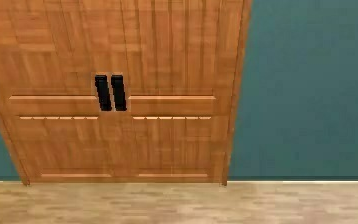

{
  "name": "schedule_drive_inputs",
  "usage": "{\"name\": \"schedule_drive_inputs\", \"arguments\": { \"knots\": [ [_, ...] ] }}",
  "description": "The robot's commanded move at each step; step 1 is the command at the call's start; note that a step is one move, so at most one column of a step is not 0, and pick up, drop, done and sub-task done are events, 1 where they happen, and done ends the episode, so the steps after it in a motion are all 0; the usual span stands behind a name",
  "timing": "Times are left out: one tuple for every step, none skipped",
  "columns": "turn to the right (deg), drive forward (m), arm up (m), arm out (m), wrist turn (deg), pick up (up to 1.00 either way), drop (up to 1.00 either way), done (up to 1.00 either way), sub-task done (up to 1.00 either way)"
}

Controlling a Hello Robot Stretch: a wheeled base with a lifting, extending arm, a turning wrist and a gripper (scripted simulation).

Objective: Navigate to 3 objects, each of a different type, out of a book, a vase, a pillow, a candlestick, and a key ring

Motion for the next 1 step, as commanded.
{"name": "schedule_drive_inputs", "arguments": {
  "knots": [
    [45.0,0.0,0.0,0.0,0.0,0.0,0.0,0.0,0.0]
  ]
}}
